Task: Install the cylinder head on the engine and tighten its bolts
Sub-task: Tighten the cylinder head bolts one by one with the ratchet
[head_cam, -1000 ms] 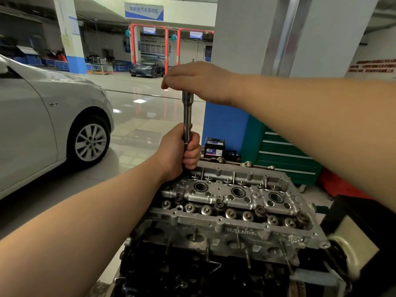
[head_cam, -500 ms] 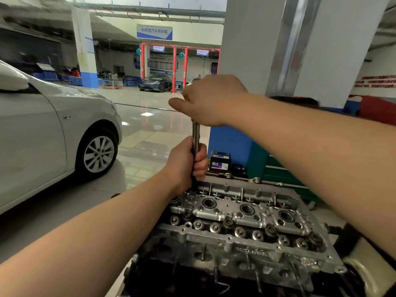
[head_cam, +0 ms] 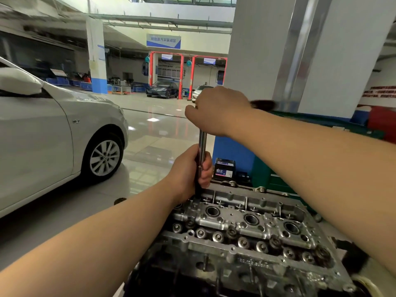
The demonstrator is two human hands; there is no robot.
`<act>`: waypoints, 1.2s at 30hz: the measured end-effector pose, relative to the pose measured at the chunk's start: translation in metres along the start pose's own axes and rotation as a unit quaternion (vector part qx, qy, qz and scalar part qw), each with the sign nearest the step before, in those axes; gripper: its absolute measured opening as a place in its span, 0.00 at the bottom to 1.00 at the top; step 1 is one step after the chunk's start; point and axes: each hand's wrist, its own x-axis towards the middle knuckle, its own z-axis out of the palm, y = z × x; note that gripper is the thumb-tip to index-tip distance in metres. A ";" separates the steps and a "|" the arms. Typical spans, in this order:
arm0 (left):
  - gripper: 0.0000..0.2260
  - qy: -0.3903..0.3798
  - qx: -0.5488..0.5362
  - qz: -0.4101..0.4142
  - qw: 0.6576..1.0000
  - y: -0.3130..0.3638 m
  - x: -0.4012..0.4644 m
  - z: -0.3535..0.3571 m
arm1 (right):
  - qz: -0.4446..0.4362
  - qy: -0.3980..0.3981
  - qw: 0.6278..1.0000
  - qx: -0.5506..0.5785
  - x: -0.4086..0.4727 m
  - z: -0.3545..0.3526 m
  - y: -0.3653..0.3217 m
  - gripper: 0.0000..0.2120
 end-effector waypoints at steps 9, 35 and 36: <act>0.20 0.032 -0.028 0.010 0.999 0.002 0.002 0.010 | -0.047 0.064 0.994 -0.077 0.004 0.007 0.002 0.21; 0.20 0.035 0.022 -0.010 0.999 0.007 0.000 0.014 | -0.073 0.044 0.876 0.474 -0.003 0.034 0.024 0.18; 0.20 0.031 0.018 -0.010 0.999 0.006 0.001 0.013 | -0.071 0.046 0.845 0.529 -0.001 0.037 0.021 0.18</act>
